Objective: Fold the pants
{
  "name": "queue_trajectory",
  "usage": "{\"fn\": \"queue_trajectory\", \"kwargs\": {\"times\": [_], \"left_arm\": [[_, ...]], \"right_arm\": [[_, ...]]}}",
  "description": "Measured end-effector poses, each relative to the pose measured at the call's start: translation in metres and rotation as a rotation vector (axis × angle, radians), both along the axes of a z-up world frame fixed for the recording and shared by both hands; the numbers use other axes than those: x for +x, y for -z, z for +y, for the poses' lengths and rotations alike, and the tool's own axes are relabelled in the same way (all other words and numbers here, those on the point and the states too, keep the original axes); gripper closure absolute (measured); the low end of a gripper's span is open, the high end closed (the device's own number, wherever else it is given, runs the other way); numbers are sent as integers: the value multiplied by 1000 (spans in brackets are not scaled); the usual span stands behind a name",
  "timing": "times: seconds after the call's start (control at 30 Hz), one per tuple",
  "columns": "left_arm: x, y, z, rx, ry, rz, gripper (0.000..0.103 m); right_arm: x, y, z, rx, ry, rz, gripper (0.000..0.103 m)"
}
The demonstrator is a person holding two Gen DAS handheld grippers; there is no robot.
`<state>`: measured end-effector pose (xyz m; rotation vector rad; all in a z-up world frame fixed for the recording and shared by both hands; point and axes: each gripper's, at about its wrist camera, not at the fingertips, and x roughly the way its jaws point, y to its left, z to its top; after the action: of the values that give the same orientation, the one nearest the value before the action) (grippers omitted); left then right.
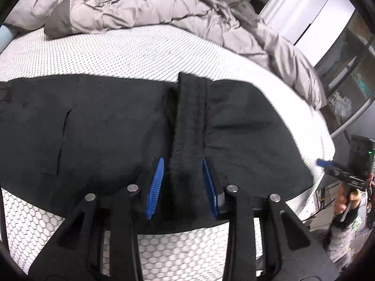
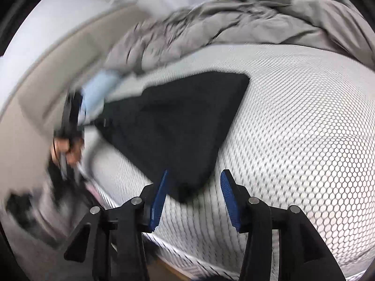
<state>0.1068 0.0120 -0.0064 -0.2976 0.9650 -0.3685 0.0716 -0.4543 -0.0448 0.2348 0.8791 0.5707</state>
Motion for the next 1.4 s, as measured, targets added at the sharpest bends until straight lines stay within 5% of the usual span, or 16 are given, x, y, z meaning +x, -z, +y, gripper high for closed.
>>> {"fn": "queue_trajectory", "kwargs": {"times": [0.1, 0.17, 0.23, 0.33, 0.47, 0.6, 0.67, 0.73, 0.9, 1.0, 1.1, 1.27, 1.4], "left_arm": [[1, -5, -20, 12, 51, -4, 73], [1, -5, -32, 31, 76, -4, 73], [1, -4, -41, 54, 90, 0, 73], [-3, -3, -44, 61, 101, 1, 73], [-2, -4, -50, 63, 90, -6, 71], [-6, -9, -60, 65, 117, -39, 70], [-11, -16, -76, 76, 149, -67, 56], [-18, -22, -103, 83, 193, -103, 39], [-36, -25, -209, 118, 391, -206, 30], [-48, -11, -255, 208, 517, -223, 26], [-44, 14, -268, 285, 509, -157, 20], [-46, 25, -266, 271, 537, -163, 14], [-47, 29, -263, 282, 540, -168, 12]], "right_arm": [[21, 18, 15, 3, -8, 77, 58], [27, 33, 33, -113, -26, 98, 84], [21, 33, 47, -174, -60, 59, 95], [1, 18, 53, -180, -138, -3, 97], [4, 53, 65, -438, -142, 66, 91], [6, 28, 44, -286, -119, 46, 78], [6, 10, 30, -200, -67, -13, 52], [13, 5, 25, -138, -32, -13, 51], [49, 24, 40, -120, 19, 88, 51], [59, 33, 34, -73, 5, 117, 51], [64, 42, 31, -35, 0, 146, 51], [88, 56, 51, -19, 9, 128, 51], [123, 61, 45, 32, 68, 166, 65]]}}
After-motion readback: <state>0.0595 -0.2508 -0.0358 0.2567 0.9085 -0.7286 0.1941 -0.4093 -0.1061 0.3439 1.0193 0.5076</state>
